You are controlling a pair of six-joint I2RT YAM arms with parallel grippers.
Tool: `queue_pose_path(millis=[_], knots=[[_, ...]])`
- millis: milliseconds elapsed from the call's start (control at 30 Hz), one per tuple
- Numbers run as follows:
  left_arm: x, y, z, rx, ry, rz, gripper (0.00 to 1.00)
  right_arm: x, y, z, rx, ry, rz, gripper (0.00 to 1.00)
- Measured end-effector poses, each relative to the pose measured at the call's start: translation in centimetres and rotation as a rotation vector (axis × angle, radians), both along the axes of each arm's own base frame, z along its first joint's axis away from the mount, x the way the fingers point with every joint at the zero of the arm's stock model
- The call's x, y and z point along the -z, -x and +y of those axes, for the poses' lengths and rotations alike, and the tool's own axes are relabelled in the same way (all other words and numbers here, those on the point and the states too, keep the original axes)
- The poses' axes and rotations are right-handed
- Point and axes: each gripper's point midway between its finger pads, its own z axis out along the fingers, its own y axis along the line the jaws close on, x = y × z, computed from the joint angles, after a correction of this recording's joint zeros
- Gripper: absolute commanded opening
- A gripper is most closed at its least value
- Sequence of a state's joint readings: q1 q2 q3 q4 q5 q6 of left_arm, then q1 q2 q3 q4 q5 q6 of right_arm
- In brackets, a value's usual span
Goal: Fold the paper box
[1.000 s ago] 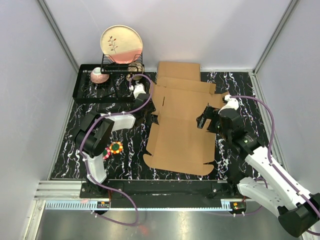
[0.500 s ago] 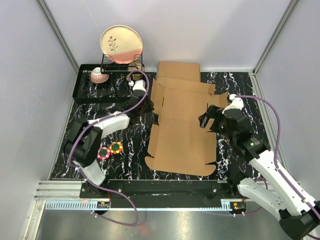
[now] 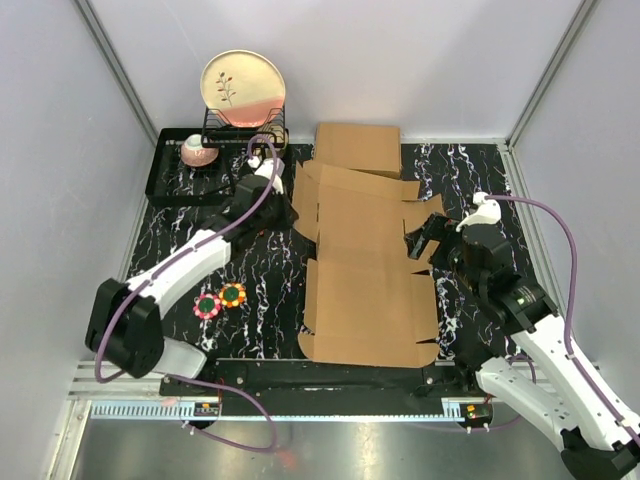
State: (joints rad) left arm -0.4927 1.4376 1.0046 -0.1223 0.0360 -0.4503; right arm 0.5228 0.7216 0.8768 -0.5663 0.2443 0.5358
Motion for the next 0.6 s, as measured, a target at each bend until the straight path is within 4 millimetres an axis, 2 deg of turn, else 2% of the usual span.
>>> queue_pose_path(millis=[233,367,533,600], knots=[[-3.5,4.0,1.7,0.097,-0.039,-0.032,0.00,-0.5,0.5,-0.3,0.000,-0.002,-0.002,1.00],[-4.7,5.7,3.0,0.130,-0.079,-0.056,0.00,-0.5,0.5,-0.2,-0.002,-0.004,0.000,1.00],[-5.9,5.6,5.2,0.102,-0.083,-0.030,0.00,-0.2,0.6,0.2,-0.021,-0.012,0.016,1.00],[-7.3,5.4,5.9,0.090,-0.074,-0.036,0.00,-0.1,0.7,0.2,-0.023,-0.009,0.022,1.00]])
